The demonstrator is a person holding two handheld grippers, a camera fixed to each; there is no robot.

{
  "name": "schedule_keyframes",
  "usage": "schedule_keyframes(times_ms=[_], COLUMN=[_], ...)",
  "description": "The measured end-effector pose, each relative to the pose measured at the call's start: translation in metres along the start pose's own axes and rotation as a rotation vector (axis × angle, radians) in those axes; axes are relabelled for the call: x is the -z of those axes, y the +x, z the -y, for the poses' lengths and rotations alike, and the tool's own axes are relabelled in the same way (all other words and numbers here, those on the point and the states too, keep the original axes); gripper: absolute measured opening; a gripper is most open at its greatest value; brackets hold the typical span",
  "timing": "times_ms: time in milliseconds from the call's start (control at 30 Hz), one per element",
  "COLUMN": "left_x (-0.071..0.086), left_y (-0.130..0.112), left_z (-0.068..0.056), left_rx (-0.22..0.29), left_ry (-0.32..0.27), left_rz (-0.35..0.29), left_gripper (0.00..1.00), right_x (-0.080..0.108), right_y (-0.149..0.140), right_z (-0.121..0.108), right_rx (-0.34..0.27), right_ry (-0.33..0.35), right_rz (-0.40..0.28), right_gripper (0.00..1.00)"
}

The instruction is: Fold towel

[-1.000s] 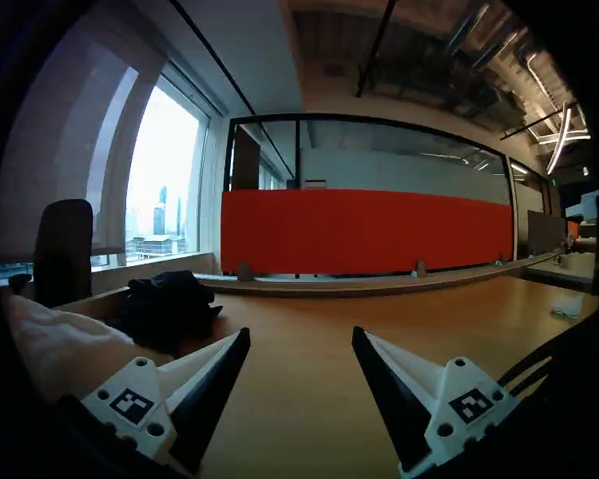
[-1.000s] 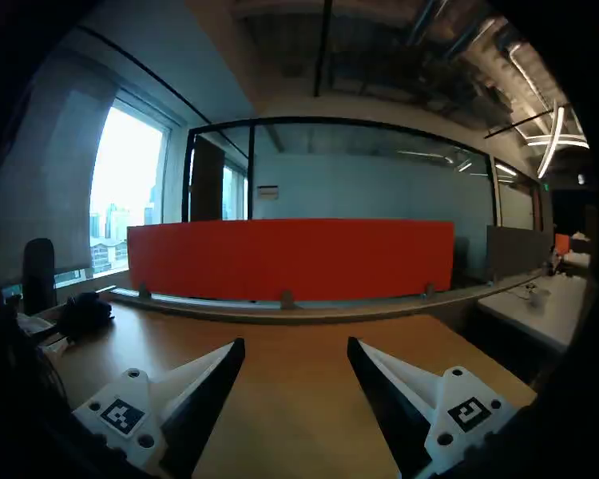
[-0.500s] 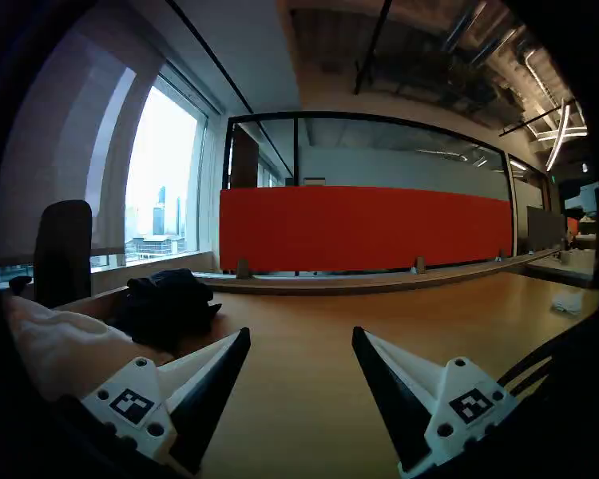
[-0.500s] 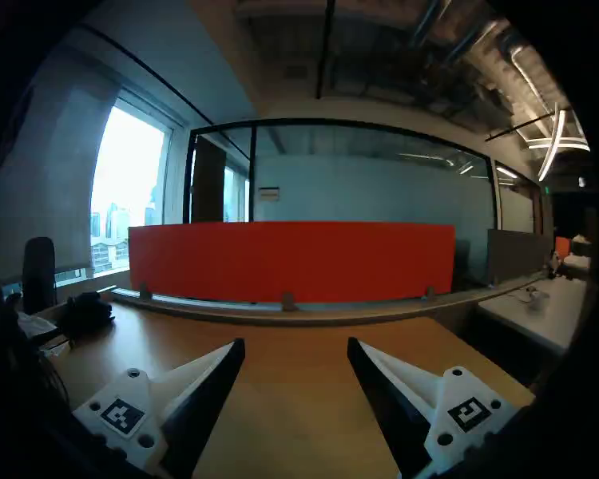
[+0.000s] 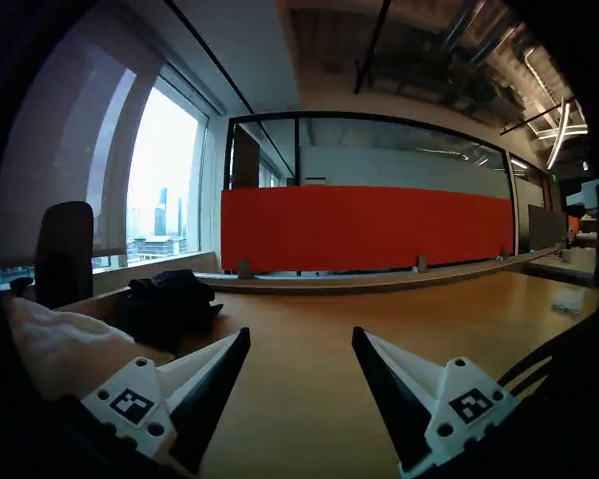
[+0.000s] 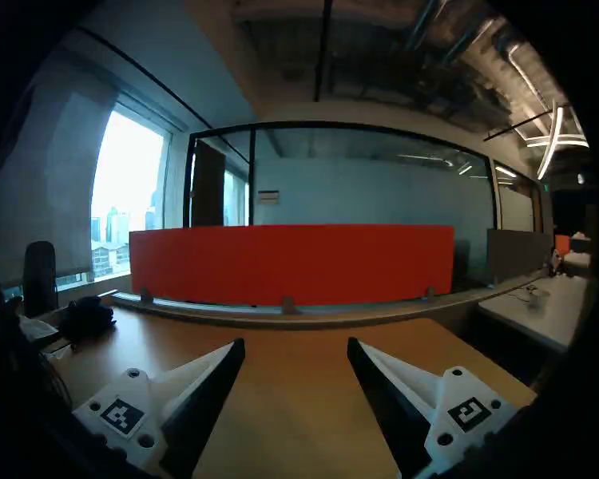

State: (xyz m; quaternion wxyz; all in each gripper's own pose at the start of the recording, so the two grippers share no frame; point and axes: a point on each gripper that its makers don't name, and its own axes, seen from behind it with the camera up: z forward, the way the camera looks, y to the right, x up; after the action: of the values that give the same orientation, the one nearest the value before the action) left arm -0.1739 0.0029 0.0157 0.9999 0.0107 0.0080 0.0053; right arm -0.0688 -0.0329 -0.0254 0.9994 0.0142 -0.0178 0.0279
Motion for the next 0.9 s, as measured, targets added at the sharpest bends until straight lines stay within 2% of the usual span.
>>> schedule_keyframes(times_ms=[200, 400, 900], left_x=[0.000, -0.001, -0.003], left_y=[0.000, -0.001, -0.006], left_z=[0.000, -0.001, -0.003], left_rx=[-0.001, -0.001, 0.000], left_ry=[0.000, 0.000, 0.000], left_rz=[0.000, 0.000, -0.002], left_gripper=[0.95, 0.95, 0.95], right_x=[0.000, 0.000, -0.011], right_y=[0.000, 0.002, -0.030], right_z=[-0.002, -0.010, -0.028], right_rx=[-0.008, -0.028, -0.076], right_ry=[-0.002, -0.019, -0.008], right_rz=[-0.014, -0.063, -0.107], right_gripper=[0.99, 0.99, 0.99])
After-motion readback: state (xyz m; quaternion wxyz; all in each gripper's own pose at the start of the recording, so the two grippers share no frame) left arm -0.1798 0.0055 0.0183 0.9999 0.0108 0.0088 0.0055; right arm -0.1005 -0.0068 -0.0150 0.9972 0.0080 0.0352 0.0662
